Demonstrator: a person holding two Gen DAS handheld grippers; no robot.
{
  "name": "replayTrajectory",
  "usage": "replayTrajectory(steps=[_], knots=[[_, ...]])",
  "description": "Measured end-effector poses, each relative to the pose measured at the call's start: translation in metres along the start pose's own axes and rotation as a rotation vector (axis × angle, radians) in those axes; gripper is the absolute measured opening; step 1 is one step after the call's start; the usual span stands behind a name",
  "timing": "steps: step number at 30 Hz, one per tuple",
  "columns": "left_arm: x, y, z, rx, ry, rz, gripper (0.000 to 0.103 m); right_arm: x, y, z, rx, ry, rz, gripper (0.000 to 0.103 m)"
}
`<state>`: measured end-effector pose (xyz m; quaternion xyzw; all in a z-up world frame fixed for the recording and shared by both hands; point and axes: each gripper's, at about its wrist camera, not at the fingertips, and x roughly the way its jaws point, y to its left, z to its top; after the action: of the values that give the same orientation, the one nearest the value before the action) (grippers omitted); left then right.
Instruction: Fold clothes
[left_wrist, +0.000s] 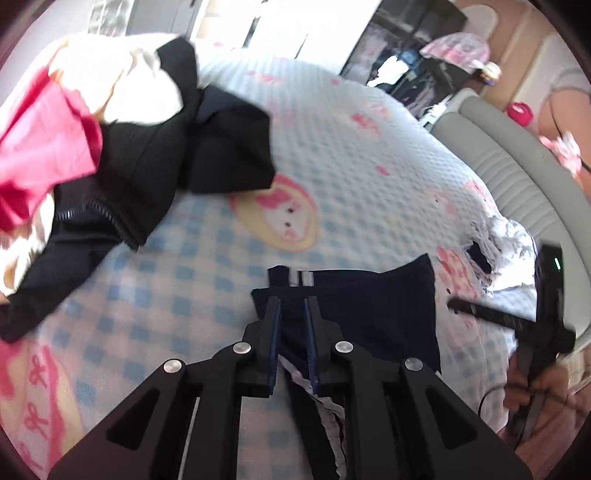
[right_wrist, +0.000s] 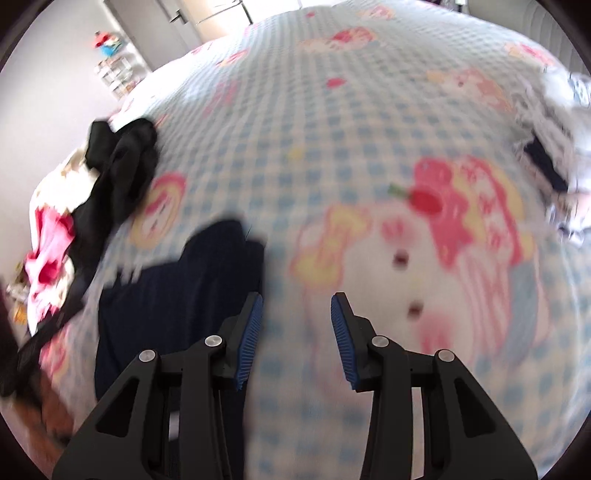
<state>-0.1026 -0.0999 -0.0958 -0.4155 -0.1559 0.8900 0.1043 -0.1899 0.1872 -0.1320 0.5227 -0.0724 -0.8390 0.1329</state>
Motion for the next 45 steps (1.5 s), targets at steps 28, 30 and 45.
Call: replayTrajectory(steps=[28, 30, 45], knots=[[0.063, -0.01, -0.031, 0.055, 0.2, -0.05, 0.015, 0.045, 0.01, 0.002, -0.217, 0.116, -0.174, 0.039], [0.062, -0.008, -0.03, 0.043, 0.193, -0.066, 0.016, 0.037, -0.013, 0.003, -0.148, 0.101, -0.186, 0.039], [0.063, -0.007, -0.032, 0.027, 0.192, -0.081, 0.022, 0.056, 0.027, 0.028, -0.158, 0.087, -0.013, 0.04]])
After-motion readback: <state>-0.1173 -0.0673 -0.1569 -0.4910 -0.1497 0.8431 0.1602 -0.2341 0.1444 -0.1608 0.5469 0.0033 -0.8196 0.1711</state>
